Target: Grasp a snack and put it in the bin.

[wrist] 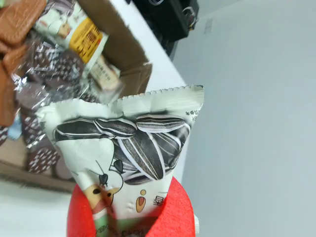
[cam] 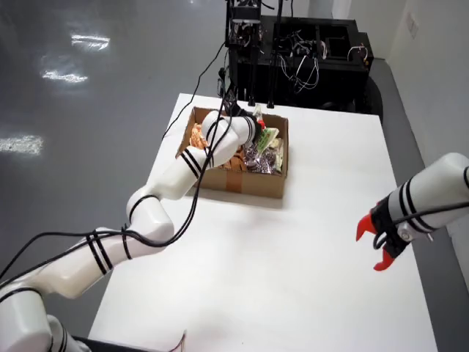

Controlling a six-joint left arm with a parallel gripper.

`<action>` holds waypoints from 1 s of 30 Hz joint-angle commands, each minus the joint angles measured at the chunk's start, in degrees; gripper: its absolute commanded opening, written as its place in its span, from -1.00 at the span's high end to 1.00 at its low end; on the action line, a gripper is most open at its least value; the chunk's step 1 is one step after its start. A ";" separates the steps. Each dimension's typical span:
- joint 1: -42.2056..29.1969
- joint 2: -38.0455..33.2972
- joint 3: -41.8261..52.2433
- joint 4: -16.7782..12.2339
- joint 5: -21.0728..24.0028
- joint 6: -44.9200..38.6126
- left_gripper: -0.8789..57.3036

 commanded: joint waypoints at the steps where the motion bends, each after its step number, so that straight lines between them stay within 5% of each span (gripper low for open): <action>1: 1.50 0.00 -0.27 0.54 -3.61 -1.41 0.61; 10: 4.33 0.00 -1.07 0.61 -7.79 -3.28 0.41; 17: 5.46 0.00 -1.46 -1.73 -7.89 -1.81 -0.29; 20: 5.50 0.00 -1.54 -2.49 -7.10 -1.17 -0.44; 30: 4.10 0.00 -5.28 -2.63 -0.21 0.56 -0.08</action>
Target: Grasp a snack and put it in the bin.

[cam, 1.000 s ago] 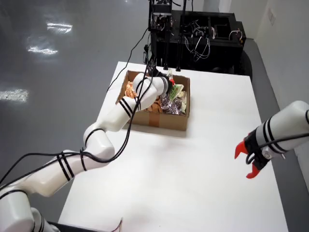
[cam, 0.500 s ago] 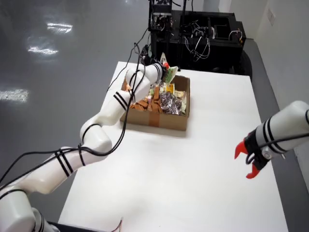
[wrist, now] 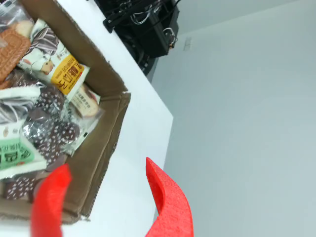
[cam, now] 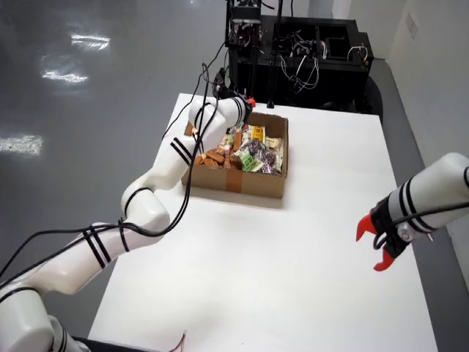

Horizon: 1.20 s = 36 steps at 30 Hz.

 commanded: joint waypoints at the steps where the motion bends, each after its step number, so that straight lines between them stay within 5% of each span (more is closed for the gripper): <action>1: -0.97 0.00 -2.18 0.30 4.04 0.80 -0.03; 16: -7.54 -0.52 -7.46 1.74 21.02 3.18 0.87; 36: -18.87 -7.18 -5.21 2.44 28.34 0.76 0.99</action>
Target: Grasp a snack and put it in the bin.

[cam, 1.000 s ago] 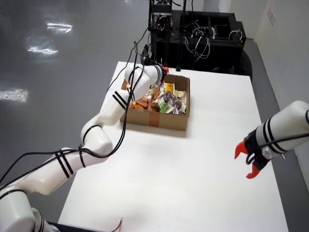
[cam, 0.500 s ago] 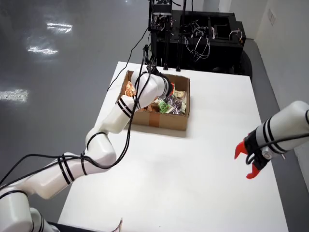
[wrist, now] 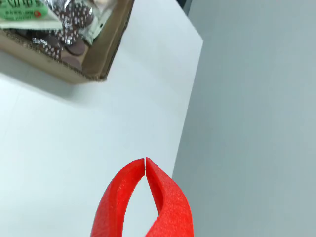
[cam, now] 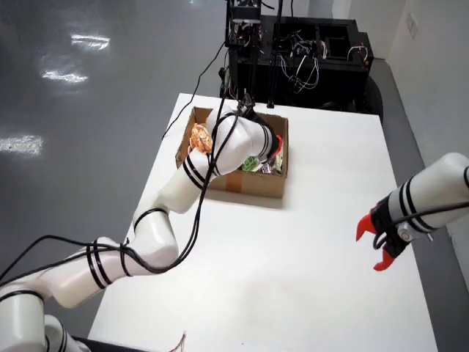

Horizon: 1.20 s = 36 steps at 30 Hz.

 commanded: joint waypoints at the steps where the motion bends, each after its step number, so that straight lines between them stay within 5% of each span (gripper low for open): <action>1: -2.13 -2.15 3.91 -0.12 0.69 -1.03 0.99; 15: -7.52 -15.96 28.77 -1.41 0.96 -5.99 0.99; 24: -9.68 -27.20 49.01 -5.78 -0.42 -10.12 0.99; 36: -13.32 -32.90 58.91 -11.69 -1.15 -9.55 0.98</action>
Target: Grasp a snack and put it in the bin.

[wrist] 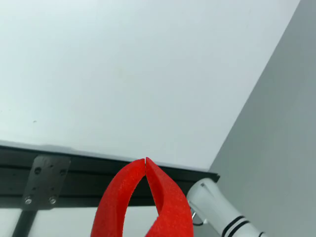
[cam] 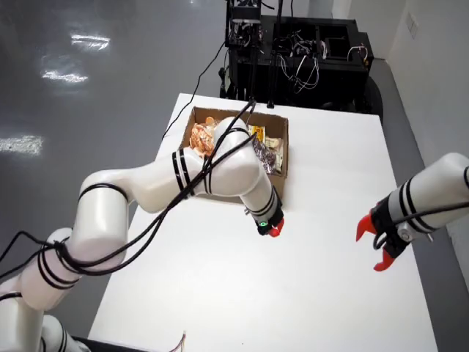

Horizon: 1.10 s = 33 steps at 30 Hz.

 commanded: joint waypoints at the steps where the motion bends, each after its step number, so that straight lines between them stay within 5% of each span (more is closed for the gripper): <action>1: -1.39 -1.59 2.55 -0.81 -0.01 0.30 0.98; 15: -6.20 -4.10 6.45 -2.00 -0.33 -1.52 0.98; 33: -3.09 -3.73 5.94 -2.02 -0.39 -10.91 0.98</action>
